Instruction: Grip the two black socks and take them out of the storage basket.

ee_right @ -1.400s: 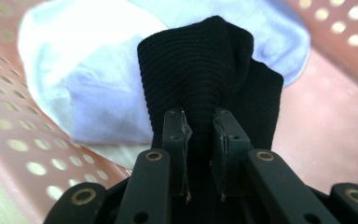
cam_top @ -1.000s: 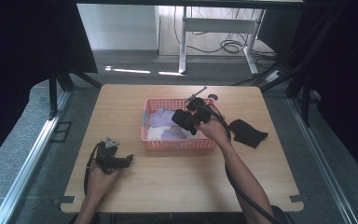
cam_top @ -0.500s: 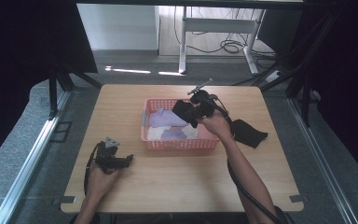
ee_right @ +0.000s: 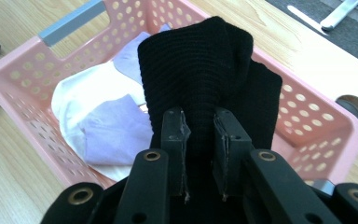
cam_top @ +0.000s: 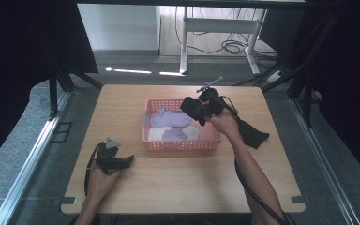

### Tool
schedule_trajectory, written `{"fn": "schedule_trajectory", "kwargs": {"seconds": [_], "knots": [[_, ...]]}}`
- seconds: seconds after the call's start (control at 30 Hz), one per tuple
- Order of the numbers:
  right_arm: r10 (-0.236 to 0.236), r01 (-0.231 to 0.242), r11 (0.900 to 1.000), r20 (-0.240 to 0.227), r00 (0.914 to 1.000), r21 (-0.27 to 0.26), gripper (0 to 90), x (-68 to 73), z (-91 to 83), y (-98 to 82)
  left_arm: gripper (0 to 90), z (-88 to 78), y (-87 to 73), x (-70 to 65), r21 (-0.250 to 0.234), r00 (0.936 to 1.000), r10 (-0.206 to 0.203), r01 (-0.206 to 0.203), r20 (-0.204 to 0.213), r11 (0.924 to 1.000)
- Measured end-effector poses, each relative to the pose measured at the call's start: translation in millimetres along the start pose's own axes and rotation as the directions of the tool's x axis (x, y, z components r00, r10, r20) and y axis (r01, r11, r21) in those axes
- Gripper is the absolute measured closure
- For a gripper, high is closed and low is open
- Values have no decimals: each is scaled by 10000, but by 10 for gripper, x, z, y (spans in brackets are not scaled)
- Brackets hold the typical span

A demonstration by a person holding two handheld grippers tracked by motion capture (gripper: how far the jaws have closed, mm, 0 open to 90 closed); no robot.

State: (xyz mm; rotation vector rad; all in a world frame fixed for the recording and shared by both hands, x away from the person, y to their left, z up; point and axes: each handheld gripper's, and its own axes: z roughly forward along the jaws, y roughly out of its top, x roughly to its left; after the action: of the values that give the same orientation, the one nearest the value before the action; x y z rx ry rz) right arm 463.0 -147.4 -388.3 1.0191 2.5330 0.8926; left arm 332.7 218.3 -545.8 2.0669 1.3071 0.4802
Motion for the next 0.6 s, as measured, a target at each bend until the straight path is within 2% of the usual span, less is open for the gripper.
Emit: {"fn": "schedule_trajectory", "kwargs": {"seconds": [0.6], "knots": [[649,-642,9978,601,9961,-132,757,-323,-242,-275,117,0,0,0,-2,10000,1,-1,-3,10000]]}}
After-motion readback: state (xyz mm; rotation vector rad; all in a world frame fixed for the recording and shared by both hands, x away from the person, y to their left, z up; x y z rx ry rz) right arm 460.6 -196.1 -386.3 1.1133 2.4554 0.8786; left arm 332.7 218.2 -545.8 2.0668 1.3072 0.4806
